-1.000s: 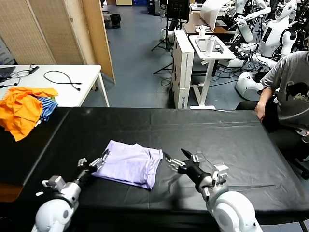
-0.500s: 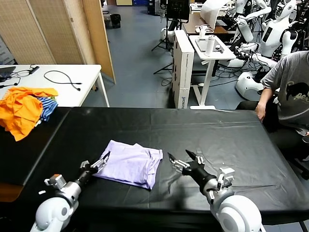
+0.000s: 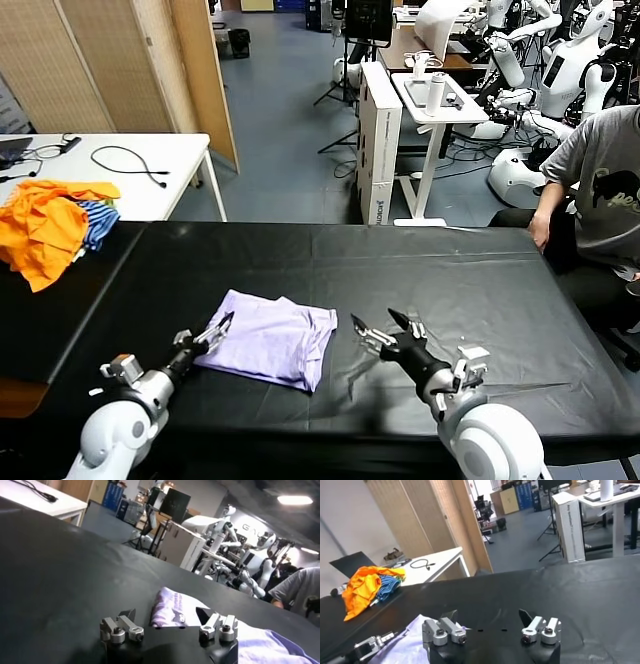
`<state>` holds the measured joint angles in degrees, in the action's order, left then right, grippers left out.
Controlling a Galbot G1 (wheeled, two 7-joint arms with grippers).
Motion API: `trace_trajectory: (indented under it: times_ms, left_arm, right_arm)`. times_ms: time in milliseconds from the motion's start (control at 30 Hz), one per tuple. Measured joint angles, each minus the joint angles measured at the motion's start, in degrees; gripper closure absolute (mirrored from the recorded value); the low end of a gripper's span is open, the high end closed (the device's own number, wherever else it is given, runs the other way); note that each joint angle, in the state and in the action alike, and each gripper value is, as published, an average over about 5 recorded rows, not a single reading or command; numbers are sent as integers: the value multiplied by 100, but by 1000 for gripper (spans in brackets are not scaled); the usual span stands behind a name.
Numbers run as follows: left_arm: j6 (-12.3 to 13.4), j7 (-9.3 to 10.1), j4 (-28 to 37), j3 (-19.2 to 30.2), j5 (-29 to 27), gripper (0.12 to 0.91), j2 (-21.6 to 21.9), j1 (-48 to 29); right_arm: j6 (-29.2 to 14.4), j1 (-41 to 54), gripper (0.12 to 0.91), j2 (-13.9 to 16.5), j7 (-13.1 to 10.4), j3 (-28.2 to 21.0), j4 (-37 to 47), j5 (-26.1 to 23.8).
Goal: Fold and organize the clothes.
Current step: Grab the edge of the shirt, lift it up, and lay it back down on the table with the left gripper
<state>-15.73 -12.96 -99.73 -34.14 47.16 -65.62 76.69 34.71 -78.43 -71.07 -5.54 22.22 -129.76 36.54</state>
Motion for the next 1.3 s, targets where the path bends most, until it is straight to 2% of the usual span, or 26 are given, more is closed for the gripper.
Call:
trace_trajectory:
  times_ms: [567, 667, 733, 900, 1067, 1167, 1300]
  left_arm:
    - [-62, -10, 56, -29, 165, 124, -27, 8]
    - [-68, -8, 46, -32, 165, 146, -29, 18]
    - [-75, -6, 37, -34, 163, 213, -29, 29]
    - [-74, -3, 24, -35, 144, 544, -31, 43]
    - [-66, -2, 5, -44, 146, 797, -36, 56]
    - [-62, -3, -7, -51, 148, 851, -39, 72]
    - [-21, 84, -62, -91, 19, 848, -68, 115]
  right_arm:
    - [0, 13, 118, -13, -8, -23, 35, -48]
    - [0, 13, 118, -14, -8, -31, 38, -57]
    - [0, 16, 118, -19, -8, -39, 45, -64]
    - [-1, 18, 118, -41, -8, -69, 64, -84]
    - [-3, 24, 118, -45, -7, -78, 83, -90]
    - [-3, 45, 118, -47, -7, -87, 108, -101]
    - [-2, 56, 118, -55, -7, -96, 125, -115]
